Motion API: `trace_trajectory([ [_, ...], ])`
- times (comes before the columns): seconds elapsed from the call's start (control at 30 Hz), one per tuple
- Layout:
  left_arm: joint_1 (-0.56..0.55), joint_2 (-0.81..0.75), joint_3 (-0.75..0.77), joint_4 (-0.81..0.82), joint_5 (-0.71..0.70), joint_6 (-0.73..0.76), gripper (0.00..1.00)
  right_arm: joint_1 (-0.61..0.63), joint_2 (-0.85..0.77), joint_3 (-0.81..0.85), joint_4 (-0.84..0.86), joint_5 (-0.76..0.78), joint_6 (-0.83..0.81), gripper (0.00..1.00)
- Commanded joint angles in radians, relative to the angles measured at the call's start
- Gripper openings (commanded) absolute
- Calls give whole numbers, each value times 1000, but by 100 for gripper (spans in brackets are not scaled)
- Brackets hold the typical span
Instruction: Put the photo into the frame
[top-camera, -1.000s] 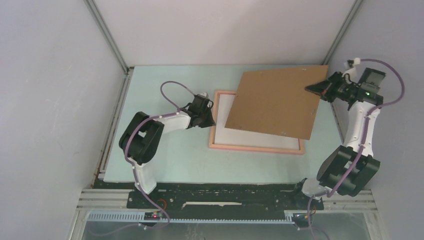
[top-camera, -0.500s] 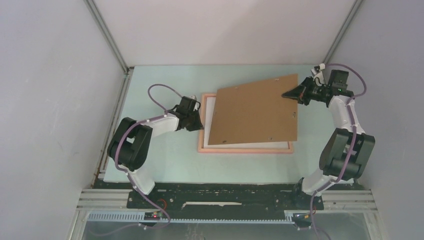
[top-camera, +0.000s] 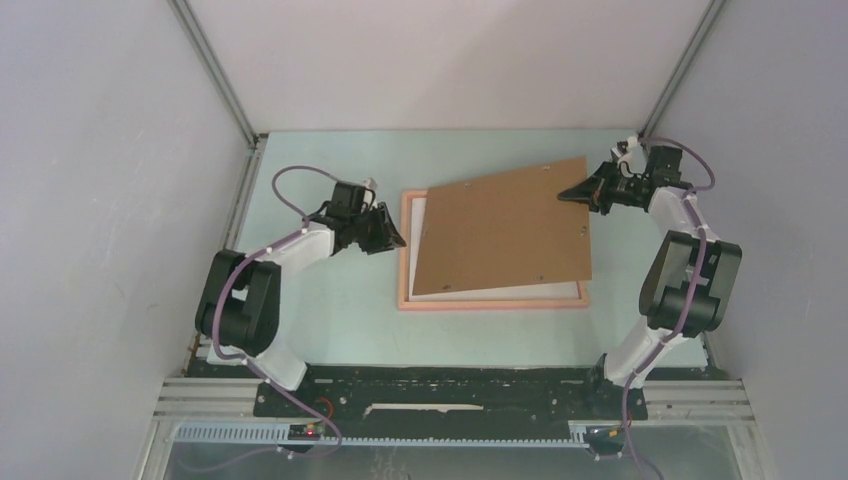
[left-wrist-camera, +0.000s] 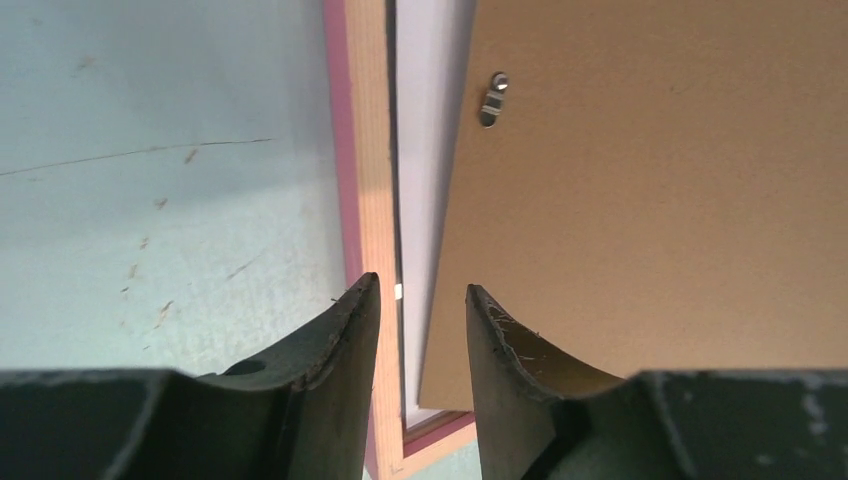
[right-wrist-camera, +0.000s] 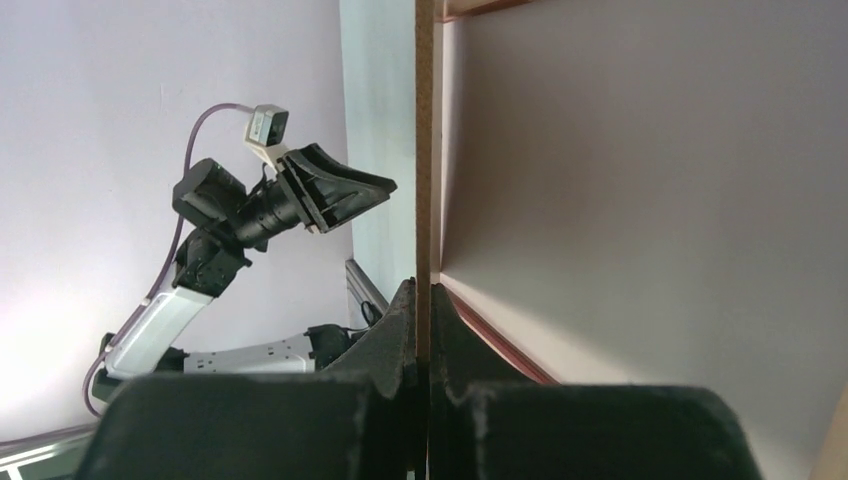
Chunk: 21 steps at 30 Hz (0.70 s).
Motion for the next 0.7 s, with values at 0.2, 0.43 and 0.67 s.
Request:
trace_trajectory([
  [0.2, -1, 116, -12, 109, 50, -100, 31, 35, 50, 96, -100, -89, -72, 0],
  [0.43, -1, 129, -25, 112, -3, -93, 24, 77, 114, 145, -143, -102, -109, 0],
  [0.67, 0, 160, -35, 128, 1, -99, 23, 104, 203, 184, -141, -111, -122, 0],
])
